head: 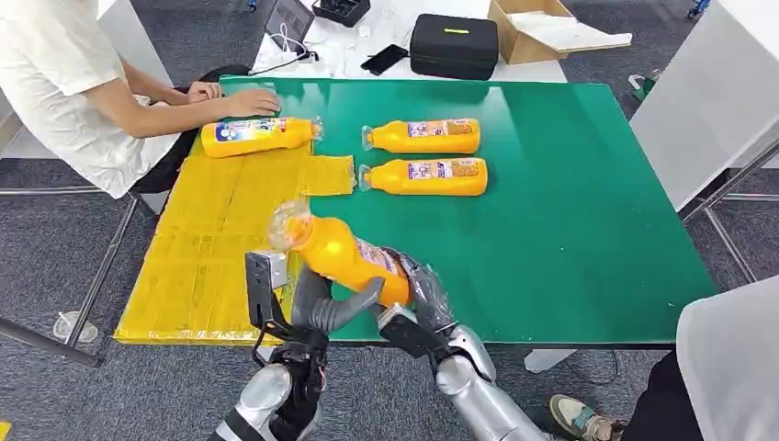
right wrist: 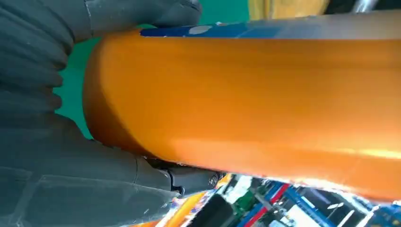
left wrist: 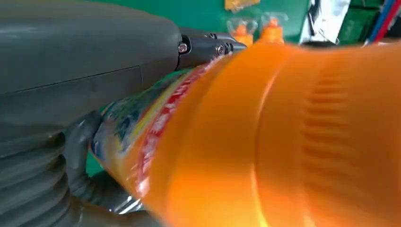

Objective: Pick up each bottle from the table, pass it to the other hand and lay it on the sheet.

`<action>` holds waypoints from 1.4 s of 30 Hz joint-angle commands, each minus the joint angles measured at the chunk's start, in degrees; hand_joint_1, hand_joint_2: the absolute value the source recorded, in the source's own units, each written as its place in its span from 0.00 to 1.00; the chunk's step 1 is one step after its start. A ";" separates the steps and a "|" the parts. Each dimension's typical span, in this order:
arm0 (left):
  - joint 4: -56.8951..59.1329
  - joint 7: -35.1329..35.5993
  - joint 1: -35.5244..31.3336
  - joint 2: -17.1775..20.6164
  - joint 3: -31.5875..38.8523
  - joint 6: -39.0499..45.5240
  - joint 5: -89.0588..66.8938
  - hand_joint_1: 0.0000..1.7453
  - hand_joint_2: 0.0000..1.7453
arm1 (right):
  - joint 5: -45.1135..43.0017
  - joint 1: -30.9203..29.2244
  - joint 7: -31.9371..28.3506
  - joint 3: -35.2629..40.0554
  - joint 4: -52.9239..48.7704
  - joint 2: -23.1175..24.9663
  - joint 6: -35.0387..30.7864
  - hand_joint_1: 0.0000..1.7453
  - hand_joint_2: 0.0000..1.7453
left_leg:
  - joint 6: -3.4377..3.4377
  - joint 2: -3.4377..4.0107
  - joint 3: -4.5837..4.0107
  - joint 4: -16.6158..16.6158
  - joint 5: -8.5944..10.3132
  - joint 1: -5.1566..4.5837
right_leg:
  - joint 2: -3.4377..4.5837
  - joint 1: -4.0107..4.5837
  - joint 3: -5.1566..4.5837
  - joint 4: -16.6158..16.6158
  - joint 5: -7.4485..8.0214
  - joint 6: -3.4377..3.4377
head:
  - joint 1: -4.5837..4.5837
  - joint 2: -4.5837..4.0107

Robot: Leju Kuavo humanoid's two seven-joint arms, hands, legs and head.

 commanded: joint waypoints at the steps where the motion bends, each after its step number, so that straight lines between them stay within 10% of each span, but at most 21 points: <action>1: 6.49 -0.58 -3.06 0.11 -0.12 0.50 0.15 0.00 1.00 | -3.14 -0.43 0.06 4.81 -1.78 -0.11 2.99 1.00 1.00 | 0.03 0.02 0.29 -0.02 -0.10 -0.02 | -0.06 0.02 0.29 -0.01 -0.11 -0.10 | 0.00 0.00; 10: 0.09 -2.65 -2.09 0.61 1.09 0.14 1.26 0.00 1.00 | -5.99 -0.19 0.23 5.78 -0.49 -0.03 5.07 1.00 1.00 | 0.02 0.09 0.24 -0.01 -0.10 -0.01 | 0.01 0.02 0.23 -0.01 -0.08 -0.11 | 0.00 0.00; 11: -1.14 -2.85 -1.90 0.75 1.13 0.00 1.33 0.31 1.00 | -6.41 -0.39 -0.38 5.50 0.85 0.12 4.73 1.00 1.00 | 0.02 0.09 0.19 0.00 -0.09 0.01 | 0.02 0.03 0.18 -0.01 -0.06 -0.09 | 0.00 0.00; 12: -1.70 -2.90 -1.82 0.85 1.15 -0.08 1.37 1.00 1.00 | -6.73 -0.41 -0.59 5.29 1.37 0.18 4.75 1.00 1.00 | 0.01 0.04 0.11 -0.02 -0.04 -0.01 | -0.01 0.01 0.11 -0.01 -0.03 -0.06 | 0.02 0.00; 29: -6.08 -5.47 0.40 1.77 2.75 -0.84 1.77 1.00 1.00 | -8.27 0.49 -1.73 4.24 3.60 0.27 6.94 0.98 1.00 | 0.02 0.00 0.22 -0.05 -0.06 0.00 | -0.07 0.03 0.22 -0.05 -0.06 -0.09 | 0.00 0.00; 30: -6.40 -5.51 0.59 1.90 2.76 -0.87 1.72 1.00 1.00 | -8.40 0.62 -1.73 4.18 3.60 0.27 7.21 0.09 1.00 | 0.03 0.03 0.32 -0.06 -0.10 0.00 | -0.06 0.03 0.32 -0.07 -0.09 -0.11 | 0.00 0.00; 33: -7.25 -7.38 1.10 2.97 2.83 2.22 -2.31 1.00 1.00 | -8.96 1.73 -1.95 2.63 3.05 0.55 5.46 0.00 1.00 | 0.01 0.00 0.17 -0.06 -0.04 0.00 | -0.06 0.02 0.16 -0.06 -0.05 -0.07 | 0.00 0.00; 34: -7.23 -7.98 1.17 3.20 2.87 3.64 -3.94 1.00 1.00 | -9.04 1.96 -1.94 2.15 2.99 0.59 4.72 0.00 0.00 | 0.02 0.01 0.31 -0.07 -0.10 0.01 | -0.08 0.04 0.30 -0.07 -0.10 -0.11 | 0.00 0.00; 42: -9.97 -8.05 4.34 4.93 6.72 7.10 -12.34 1.00 1.00 | -6.60 4.49 -5.07 -5.75 1.45 0.97 -11.41 0.00 0.00 | 0.01 0.03 0.13 -0.06 -0.05 -0.01 | -0.01 0.01 0.12 -0.05 -0.04 -0.07 | 0.02 0.00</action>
